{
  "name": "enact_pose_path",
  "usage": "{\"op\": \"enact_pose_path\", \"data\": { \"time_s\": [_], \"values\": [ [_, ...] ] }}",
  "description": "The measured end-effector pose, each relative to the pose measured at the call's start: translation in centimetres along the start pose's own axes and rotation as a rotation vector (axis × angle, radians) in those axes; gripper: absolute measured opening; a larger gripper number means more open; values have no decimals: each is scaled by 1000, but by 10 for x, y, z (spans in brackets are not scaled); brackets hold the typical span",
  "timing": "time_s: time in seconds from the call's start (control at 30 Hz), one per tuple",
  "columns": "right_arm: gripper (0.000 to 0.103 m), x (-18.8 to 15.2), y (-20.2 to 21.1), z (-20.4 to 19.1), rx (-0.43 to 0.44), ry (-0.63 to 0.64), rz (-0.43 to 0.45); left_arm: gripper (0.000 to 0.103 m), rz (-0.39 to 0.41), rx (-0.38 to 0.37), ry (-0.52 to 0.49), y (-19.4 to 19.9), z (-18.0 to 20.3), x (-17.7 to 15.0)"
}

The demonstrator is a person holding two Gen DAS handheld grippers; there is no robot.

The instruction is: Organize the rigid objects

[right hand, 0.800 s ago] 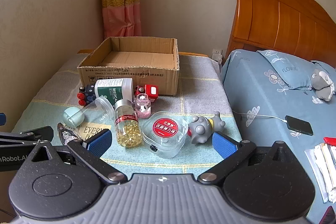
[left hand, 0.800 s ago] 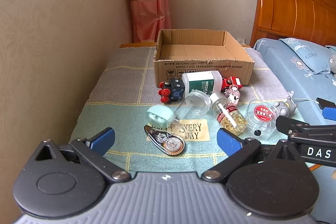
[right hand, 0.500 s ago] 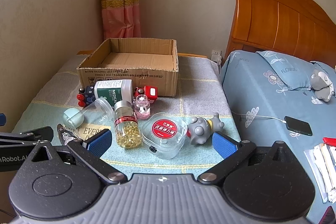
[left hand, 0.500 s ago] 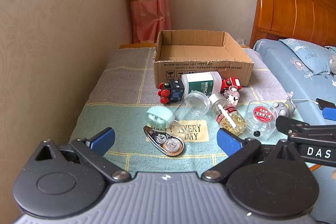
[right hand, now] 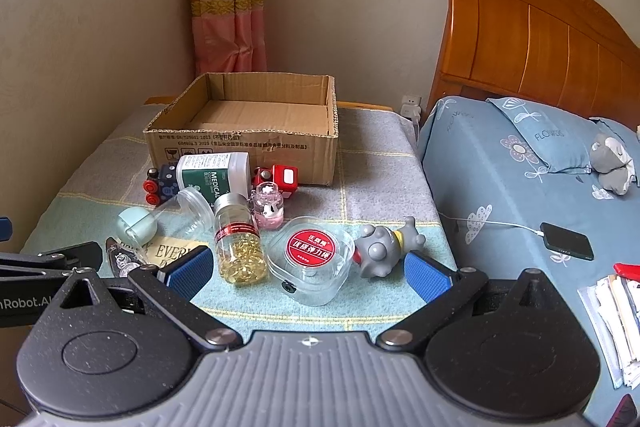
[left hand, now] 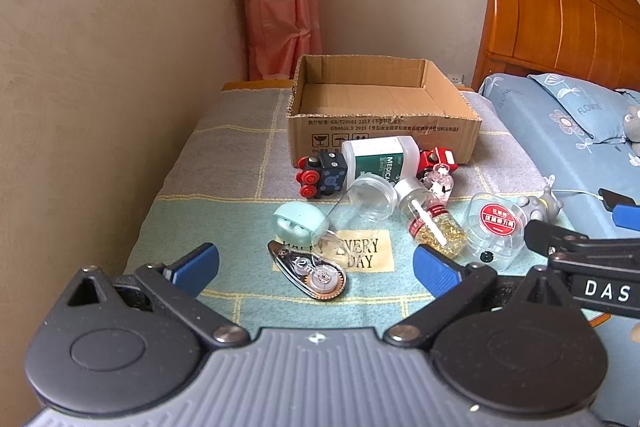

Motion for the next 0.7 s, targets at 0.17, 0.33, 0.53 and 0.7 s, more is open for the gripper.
{"op": "enact_pose_path", "data": {
  "time_s": [0.17,0.33,0.53,0.7],
  "values": [
    [103,1,-1,0,1,2,2,102,4,-15,-3,-1,-1,2],
    [103,5,-4,0,5,5,7,102,17,-44,-6,-5,-3,4],
    [103,6,-9,1,19,15,16,102,54,-109,-19,-10,-8,7],
    [103,6,-15,2,28,33,15,102,46,-117,-72,-22,-8,6]
  ]
}}
Point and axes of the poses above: each gripper's, at about its wrist camera, not at the fingertips, and y roughly against the way its jaws point, z to its right, x to its top, the point moved 2 cm from there along -y, roughly the way its jaws point, and after that the axes turned 2 degrees about x, right-handed, at the moved point
